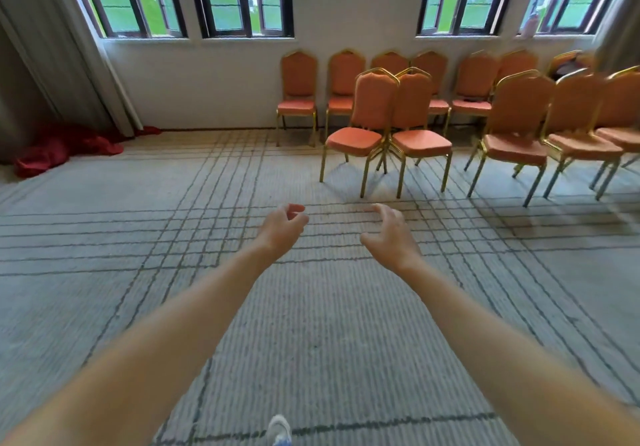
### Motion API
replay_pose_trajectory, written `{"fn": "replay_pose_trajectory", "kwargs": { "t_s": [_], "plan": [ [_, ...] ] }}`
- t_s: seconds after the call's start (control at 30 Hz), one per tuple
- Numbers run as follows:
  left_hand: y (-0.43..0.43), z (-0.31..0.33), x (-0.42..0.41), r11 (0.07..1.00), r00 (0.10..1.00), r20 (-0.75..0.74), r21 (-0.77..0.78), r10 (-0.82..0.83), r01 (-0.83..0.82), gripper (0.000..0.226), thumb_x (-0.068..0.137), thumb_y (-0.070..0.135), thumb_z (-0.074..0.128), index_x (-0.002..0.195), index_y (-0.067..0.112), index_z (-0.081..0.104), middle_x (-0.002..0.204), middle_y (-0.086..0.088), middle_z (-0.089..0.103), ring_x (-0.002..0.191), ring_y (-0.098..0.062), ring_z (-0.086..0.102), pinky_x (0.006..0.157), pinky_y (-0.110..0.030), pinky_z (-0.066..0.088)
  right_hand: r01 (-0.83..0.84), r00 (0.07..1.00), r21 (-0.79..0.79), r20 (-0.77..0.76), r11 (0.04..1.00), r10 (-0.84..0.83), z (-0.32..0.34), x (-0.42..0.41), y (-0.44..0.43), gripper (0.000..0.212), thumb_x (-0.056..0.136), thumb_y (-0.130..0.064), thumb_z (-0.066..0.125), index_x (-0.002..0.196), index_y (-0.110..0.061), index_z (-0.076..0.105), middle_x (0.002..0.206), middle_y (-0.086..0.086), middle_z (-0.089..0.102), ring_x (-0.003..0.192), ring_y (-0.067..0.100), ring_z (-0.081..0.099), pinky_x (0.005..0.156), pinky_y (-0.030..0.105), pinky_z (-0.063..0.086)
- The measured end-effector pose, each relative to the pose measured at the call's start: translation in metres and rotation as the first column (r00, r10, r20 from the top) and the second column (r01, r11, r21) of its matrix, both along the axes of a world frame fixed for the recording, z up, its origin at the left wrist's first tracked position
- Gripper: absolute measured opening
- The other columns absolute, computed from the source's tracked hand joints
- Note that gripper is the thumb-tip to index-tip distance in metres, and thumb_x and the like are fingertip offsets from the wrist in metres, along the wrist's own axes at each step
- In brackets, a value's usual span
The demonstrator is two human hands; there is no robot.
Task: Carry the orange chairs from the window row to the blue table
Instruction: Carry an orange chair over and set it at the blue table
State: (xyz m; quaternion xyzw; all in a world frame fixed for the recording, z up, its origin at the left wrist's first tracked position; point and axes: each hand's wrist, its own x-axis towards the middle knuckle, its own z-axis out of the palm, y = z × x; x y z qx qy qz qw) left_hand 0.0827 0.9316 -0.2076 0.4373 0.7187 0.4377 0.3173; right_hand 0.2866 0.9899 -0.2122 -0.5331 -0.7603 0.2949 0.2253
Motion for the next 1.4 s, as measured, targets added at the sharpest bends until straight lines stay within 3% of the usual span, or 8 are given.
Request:
{"fn": "replay_pose_trajectory", "kwargs": {
  "t_s": [0.23,0.4,0.63,0.93,1.27,1.4],
  "plan": [
    [0.159,0.002,-0.025,0.977,0.978,0.035,-0.040,-0.206,0.207,0.033,0.096,0.026,0.051,0.127,0.015,0.052,0.108,-0.001,0.060,0.098,-0.014,0.060,0.092,-0.038,0.051,0.167,0.986,-0.026,0.018,0.986,-0.167,-0.006,-0.021,0.124,0.069,0.091,-0.027,0.061,0.152,-0.019,0.030,0.156,0.007,0.029,0.140,0.025,0.034,0.107,0.041,0.038],
    [0.266,0.006,-0.049,0.943,0.944,0.063,-0.056,-0.325,0.328,0.034,0.096,0.023,0.052,0.129,0.012,0.050,0.111,-0.004,0.060,0.096,-0.014,0.061,0.074,-0.025,0.049,0.280,0.959,-0.048,-0.025,0.959,-0.282,-0.004,-0.037,0.202,0.069,0.091,-0.027,0.059,0.152,-0.022,0.028,0.156,0.005,0.028,0.138,0.023,0.036,0.103,0.042,0.042],
    [0.400,-0.007,-0.050,0.908,0.912,0.056,-0.085,-0.406,0.410,0.035,0.096,0.022,0.051,0.129,0.011,0.050,0.111,-0.005,0.061,0.099,-0.017,0.061,0.088,-0.034,0.051,0.372,0.928,-0.080,-0.001,0.925,-0.373,-0.011,-0.034,0.312,0.071,0.090,-0.029,0.060,0.153,-0.023,0.027,0.156,0.005,0.027,0.139,0.024,0.035,0.107,0.045,0.040],
    [0.611,-0.011,-0.023,0.930,0.932,0.024,-0.055,-0.362,0.363,0.031,0.096,0.020,0.053,0.126,0.010,0.051,0.108,-0.004,0.061,0.092,-0.013,0.062,0.064,-0.020,0.045,0.349,0.936,-0.070,-0.007,0.934,-0.351,-0.016,-0.016,0.539,0.073,0.089,-0.029,0.060,0.154,-0.022,0.026,0.156,0.006,0.029,0.141,0.025,0.032,0.113,0.047,0.035],
    [0.810,-0.013,-0.014,0.948,0.951,-0.005,-0.081,-0.310,0.308,0.033,0.096,0.022,0.053,0.127,0.011,0.052,0.108,-0.003,0.061,0.094,-0.011,0.061,0.067,-0.019,0.046,0.276,0.961,-0.096,0.025,0.956,-0.275,-0.010,-0.007,0.762,0.072,0.091,-0.029,0.061,0.154,-0.021,0.027,0.157,0.007,0.030,0.142,0.027,0.034,0.114,0.047,0.035],
    [0.896,-0.022,-0.030,0.956,0.960,-0.026,-0.103,-0.277,0.273,0.031,0.096,0.023,0.052,0.126,0.013,0.053,0.112,-0.004,0.061,0.099,-0.014,0.060,0.077,-0.025,0.049,0.255,0.967,-0.115,0.028,0.960,-0.253,-0.021,-0.021,0.851,0.071,0.091,-0.027,0.060,0.154,-0.021,0.026,0.159,0.005,0.028,0.144,0.026,0.030,0.114,0.046,0.032]
  ]
}}
